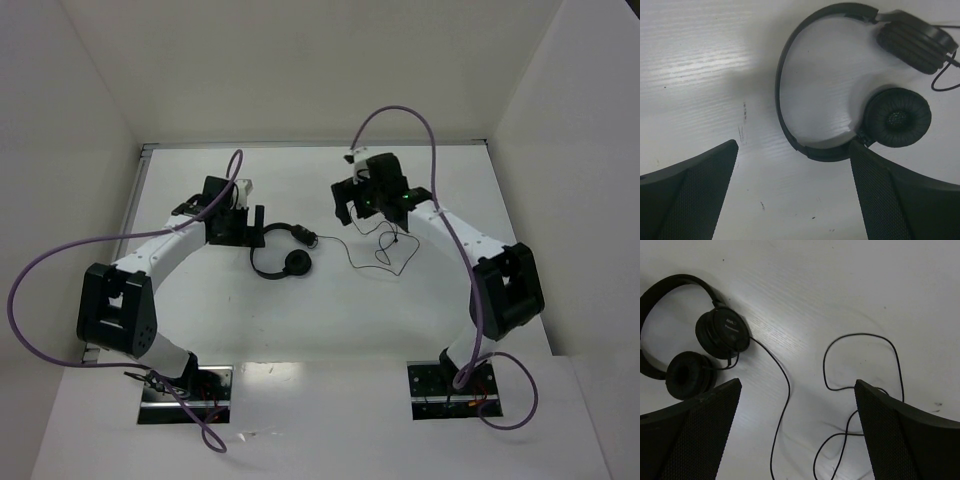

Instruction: Wrap the headphones

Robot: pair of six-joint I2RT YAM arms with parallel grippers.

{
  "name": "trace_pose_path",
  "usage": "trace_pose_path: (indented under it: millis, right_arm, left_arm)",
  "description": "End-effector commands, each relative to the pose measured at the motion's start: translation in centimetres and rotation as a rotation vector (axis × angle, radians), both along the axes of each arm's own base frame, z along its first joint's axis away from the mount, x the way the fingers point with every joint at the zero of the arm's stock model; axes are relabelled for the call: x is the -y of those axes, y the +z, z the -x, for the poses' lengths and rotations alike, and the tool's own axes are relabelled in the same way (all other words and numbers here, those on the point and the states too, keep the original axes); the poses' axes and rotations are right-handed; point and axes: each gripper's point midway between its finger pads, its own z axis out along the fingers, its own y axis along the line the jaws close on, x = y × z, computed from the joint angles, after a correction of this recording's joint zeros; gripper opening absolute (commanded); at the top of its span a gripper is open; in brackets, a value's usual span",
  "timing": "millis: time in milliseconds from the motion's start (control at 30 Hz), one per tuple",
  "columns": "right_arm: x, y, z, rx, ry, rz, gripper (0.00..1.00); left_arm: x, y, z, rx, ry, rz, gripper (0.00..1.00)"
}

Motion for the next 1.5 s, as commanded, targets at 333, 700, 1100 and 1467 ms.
trace_pose_path:
  millis: [333,700,1100,1467]
  right_arm:
    - [-9.4,2.8,-2.9,0.279,0.175,0.06,1.0]
    - [-14.2,-0.3,-0.1,0.193,0.357,0.021,1.0]
    - [-14.9,-5.1,1.0,0.099,0.389,0.066,1.0]
    - [-15.2,-8.1,0.9,0.071,0.4,0.073,0.94]
  left_arm:
    - [0.9,2.2,-2.9,0.132,0.045,0.072,1.0]
    - [0.7,1.2,-2.1,0.1,0.038,0.059,1.0]
    - [0.8,0.0,-1.4,0.1,0.011,0.064,1.0]
    - [0.4,0.5,-1.3,0.097,0.023,0.047,1.0]
